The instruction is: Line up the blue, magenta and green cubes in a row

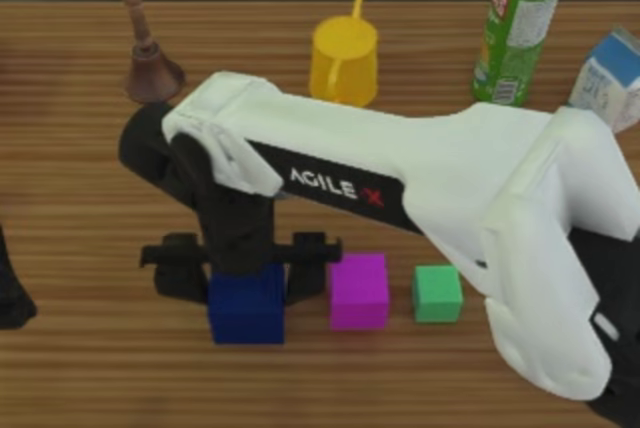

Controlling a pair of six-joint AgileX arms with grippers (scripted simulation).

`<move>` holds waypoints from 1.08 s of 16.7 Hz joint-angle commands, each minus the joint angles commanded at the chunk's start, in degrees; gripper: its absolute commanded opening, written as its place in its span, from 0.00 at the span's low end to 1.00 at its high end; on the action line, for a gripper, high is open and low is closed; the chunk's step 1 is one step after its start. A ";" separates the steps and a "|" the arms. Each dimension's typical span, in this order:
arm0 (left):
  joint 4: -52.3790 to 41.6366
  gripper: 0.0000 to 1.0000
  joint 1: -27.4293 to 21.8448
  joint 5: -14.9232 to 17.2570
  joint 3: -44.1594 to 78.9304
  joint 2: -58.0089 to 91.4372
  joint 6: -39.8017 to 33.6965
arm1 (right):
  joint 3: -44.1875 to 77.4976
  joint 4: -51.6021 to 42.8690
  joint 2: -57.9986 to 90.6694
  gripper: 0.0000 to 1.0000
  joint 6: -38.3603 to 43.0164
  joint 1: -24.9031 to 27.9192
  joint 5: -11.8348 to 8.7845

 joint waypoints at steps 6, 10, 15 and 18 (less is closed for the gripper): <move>0.00 1.00 0.00 0.00 0.00 0.00 0.00 | 0.00 0.00 0.00 1.00 0.00 0.00 0.00; 0.00 1.00 0.00 0.00 0.00 0.00 0.00 | 0.20 -0.20 0.02 1.00 -0.01 -0.14 0.00; 0.00 1.00 0.00 0.00 0.00 0.00 0.00 | 9.29 -8.88 0.39 1.00 0.18 0.13 0.01; 0.00 1.00 0.00 0.00 0.00 0.00 0.00 | 15.32 -14.99 0.44 1.00 0.05 0.35 0.00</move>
